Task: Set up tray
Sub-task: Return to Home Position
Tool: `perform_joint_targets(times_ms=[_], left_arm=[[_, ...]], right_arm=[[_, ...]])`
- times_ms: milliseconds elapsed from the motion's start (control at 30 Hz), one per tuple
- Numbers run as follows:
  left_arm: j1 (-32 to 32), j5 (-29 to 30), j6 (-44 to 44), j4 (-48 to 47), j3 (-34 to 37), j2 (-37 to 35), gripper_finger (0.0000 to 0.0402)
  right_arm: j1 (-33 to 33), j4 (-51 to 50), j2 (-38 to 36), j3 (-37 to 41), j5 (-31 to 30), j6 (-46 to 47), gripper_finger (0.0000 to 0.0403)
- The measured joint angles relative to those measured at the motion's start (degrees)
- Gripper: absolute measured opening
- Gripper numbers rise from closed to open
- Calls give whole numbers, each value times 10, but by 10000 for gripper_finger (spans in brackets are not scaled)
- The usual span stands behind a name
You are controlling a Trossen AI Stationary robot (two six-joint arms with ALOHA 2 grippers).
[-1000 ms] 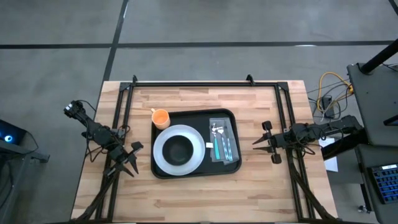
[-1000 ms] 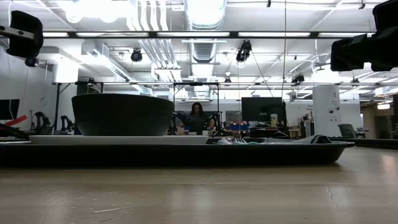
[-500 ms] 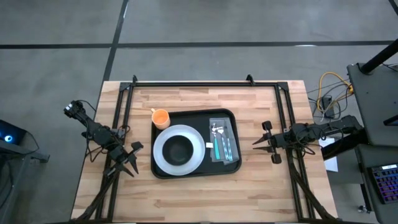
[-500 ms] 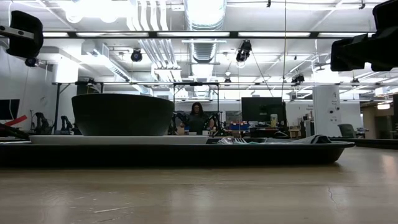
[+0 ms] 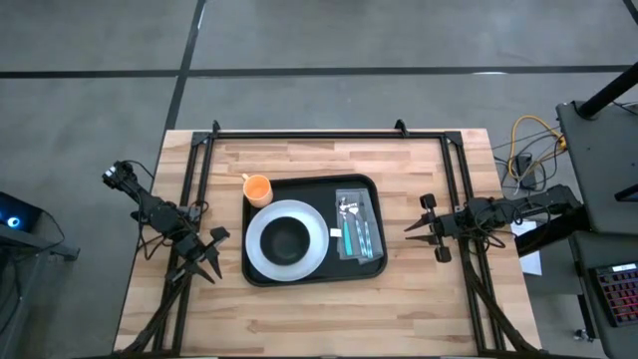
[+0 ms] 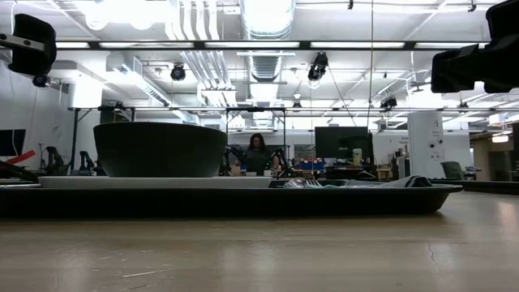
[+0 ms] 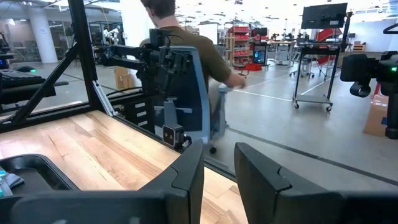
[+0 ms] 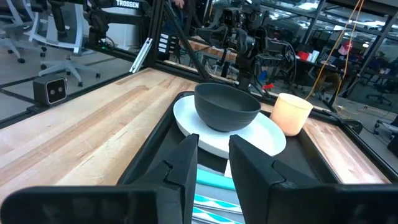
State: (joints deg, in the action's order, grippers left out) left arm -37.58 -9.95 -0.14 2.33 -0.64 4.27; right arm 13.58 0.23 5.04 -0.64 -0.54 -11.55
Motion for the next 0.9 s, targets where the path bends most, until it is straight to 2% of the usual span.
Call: perform_joint_targets(times_ms=[400,900], left_arm=[[0,0,0,0,0,0,71],[0,0,0,0,0,0,71]], right_arm=[[0,0,0,0,0,0,68],[0,0,0,0,0,0,84]])
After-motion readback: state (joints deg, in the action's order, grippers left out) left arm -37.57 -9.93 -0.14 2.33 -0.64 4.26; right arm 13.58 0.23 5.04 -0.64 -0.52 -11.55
